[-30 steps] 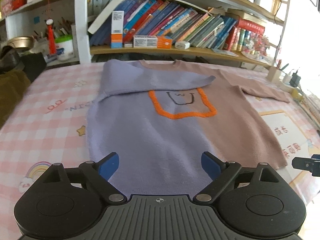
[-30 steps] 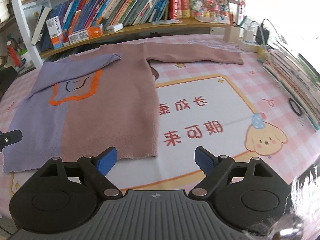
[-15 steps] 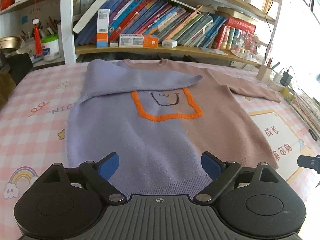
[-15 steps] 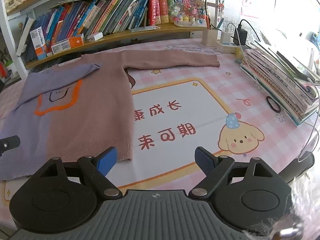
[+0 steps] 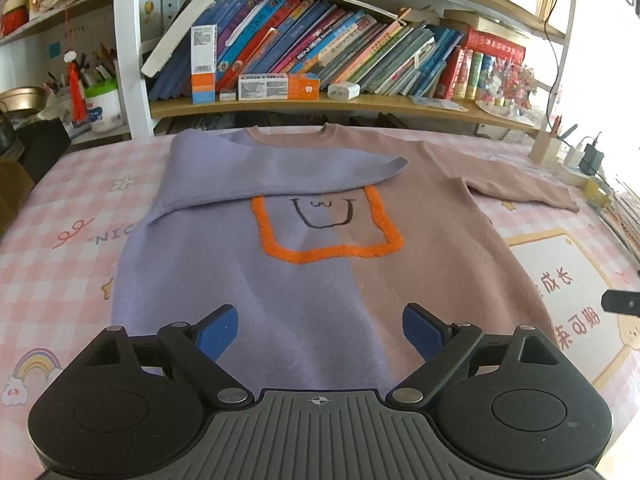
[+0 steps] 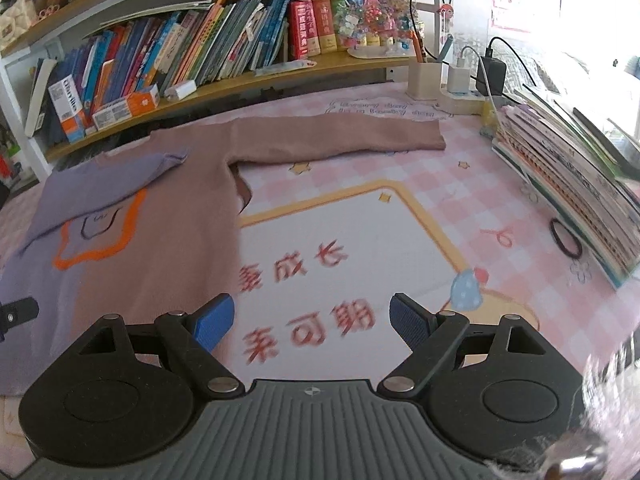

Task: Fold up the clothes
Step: 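Open both tools and move the right tool toward the mauve sleeve cuff, then grasp the mauve sleeve cuff with the right tool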

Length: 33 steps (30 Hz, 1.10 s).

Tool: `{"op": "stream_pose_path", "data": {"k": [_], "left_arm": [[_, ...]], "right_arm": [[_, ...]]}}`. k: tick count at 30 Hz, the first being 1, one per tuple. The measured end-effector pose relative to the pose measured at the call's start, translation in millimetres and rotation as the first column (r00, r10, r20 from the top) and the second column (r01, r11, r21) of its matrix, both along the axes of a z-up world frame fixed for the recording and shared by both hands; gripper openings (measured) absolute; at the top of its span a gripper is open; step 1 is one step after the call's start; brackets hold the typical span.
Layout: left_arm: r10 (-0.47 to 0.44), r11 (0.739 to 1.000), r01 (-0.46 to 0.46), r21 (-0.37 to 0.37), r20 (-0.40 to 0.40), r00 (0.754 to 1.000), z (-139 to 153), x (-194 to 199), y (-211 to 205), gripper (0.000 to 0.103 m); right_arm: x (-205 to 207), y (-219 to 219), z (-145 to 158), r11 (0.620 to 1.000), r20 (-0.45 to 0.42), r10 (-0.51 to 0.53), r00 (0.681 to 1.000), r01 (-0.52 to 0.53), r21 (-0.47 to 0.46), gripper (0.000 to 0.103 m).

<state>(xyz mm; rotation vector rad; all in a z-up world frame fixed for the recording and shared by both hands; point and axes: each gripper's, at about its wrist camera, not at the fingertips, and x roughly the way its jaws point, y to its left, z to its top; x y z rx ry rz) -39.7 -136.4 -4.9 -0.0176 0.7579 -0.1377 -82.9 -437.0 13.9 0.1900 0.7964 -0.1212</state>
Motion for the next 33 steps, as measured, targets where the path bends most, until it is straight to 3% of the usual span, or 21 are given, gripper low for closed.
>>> {"op": "stream_pose_path", "data": {"k": [13, 21, 25, 29, 33], "left_arm": [[0.127, 0.991, -0.125, 0.051, -0.029, 0.992, -3.4, 18.6, -79.0, 0.092], [0.235, 0.97, -0.229, 0.076, -0.075, 0.969, -8.0, 4.6, -104.0, 0.092], [0.277, 0.958, -0.269, 0.096, -0.083, 0.957, -6.9, -3.6, -110.8, 0.092], [0.311, 0.947, -0.301, 0.112, -0.082, 0.947, -4.2, -8.9, -115.7, 0.092], [0.338, 0.937, -0.327, 0.124, -0.081, 0.938, -2.3, -12.3, -117.5, 0.092]], "right_arm": [[66.6, -97.6, -8.6, 0.994, -0.001, 0.087, 0.996, -0.086, 0.06, 0.084], [124.4, -150.9, -14.1, 0.979, 0.024, 0.189, 0.982, -0.19, 0.069, 0.084], [161.6, -175.8, -23.1, 0.978, 0.005, 0.181, 0.983, -0.18, 0.107, 0.084], [188.3, -199.5, -31.5, 0.978, -0.005, 0.14, 0.99, -0.138, 0.154, 0.079], [200.9, -216.0, -40.3, 0.977, -0.026, 0.102, 0.994, -0.096, 0.188, 0.061]]}}
